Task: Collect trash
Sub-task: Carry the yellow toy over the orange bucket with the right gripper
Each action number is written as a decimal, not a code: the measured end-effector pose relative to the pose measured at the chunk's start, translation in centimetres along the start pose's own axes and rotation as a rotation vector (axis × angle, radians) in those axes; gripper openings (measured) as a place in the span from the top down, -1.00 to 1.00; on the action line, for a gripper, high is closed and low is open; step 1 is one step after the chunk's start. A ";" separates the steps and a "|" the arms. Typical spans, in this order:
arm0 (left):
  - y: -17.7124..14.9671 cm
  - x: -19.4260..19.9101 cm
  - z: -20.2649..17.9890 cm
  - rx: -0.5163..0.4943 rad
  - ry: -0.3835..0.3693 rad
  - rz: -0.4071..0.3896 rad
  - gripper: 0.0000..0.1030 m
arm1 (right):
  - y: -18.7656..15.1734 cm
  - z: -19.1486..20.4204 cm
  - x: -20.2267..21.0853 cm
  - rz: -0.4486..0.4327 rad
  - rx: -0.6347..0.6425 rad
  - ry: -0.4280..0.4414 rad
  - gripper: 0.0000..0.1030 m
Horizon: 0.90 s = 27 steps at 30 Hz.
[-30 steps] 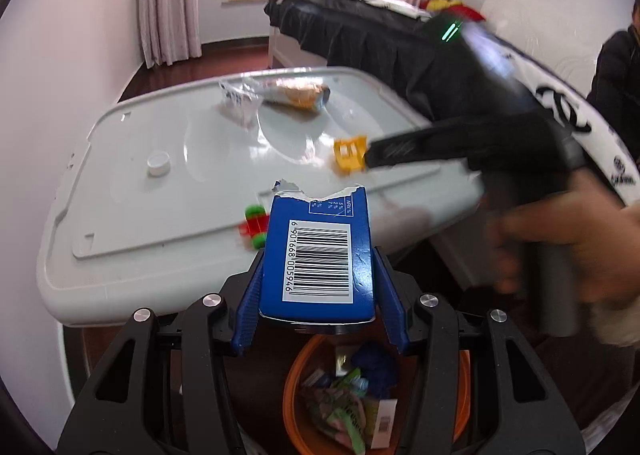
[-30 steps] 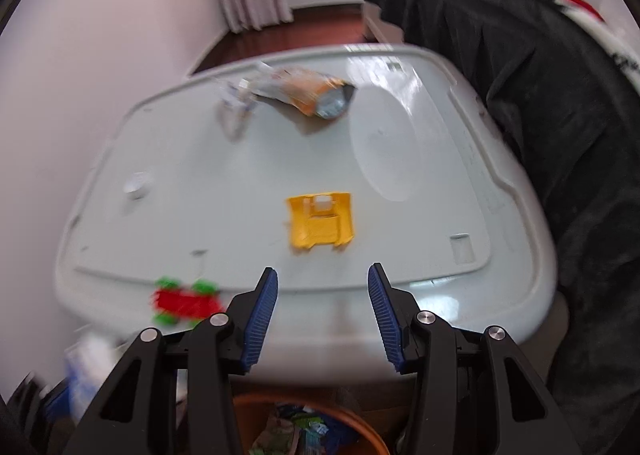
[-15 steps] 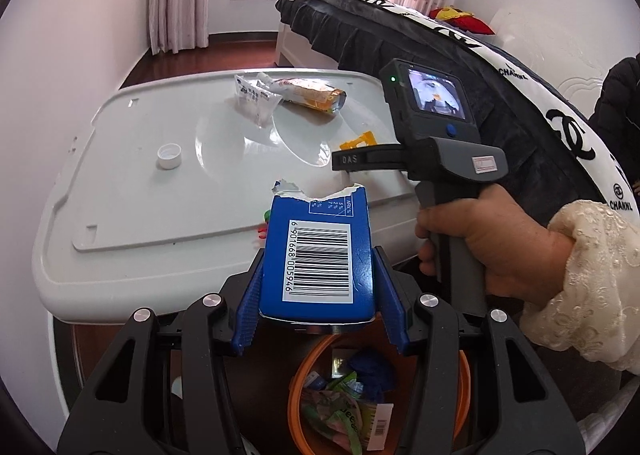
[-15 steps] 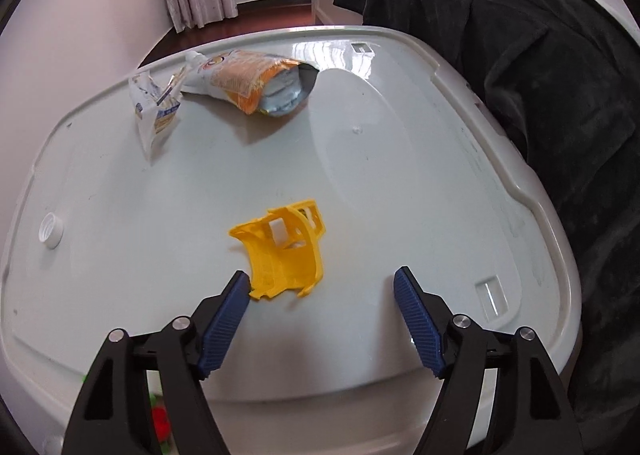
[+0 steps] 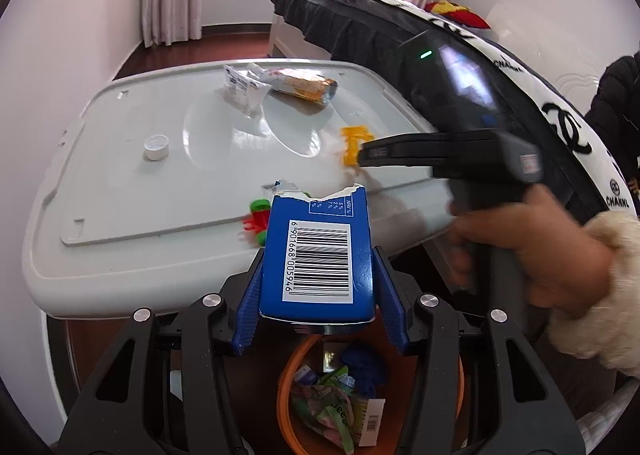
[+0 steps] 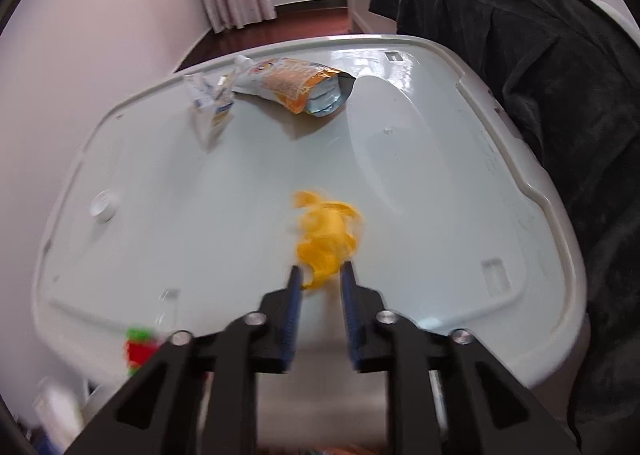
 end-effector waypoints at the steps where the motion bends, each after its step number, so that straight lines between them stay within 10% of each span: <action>1: -0.3 -0.2 -0.3 -0.016 0.003 0.010 0.04 | -1.0 0.1 1.5 -0.007 0.017 0.015 0.79; 11: -4.1 -1.2 -1.7 -0.076 0.036 0.087 0.03 | -4.9 1.3 5.3 -0.040 0.068 0.095 0.83; 13: -3.6 -0.6 -2.0 -0.057 0.016 0.062 0.03 | -3.0 1.5 4.5 -0.061 0.049 0.090 0.02; 15: -3.3 -0.3 -2.2 -0.070 0.014 0.033 0.03 | -1.4 1.9 3.7 -0.076 0.067 0.082 -0.29; 23: -2.8 -1.1 -1.4 -0.050 0.000 0.065 0.03 | 2.5 2.5 -2.2 -0.009 0.069 -0.002 -0.35; 27: -2.9 -1.2 -1.6 -0.048 -0.009 0.077 0.03 | 2.0 2.1 -4.3 0.018 0.053 0.013 0.34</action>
Point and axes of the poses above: each gripper's, at about its wrist camera, not at the fingertips, and x roughly against the way its jaws point, z to its left, y to its top, the point moved 4 cm from there along -x, roughly the way its jaws point, and after that the axes turned 15 degrees about x, right-handed, at the moved point
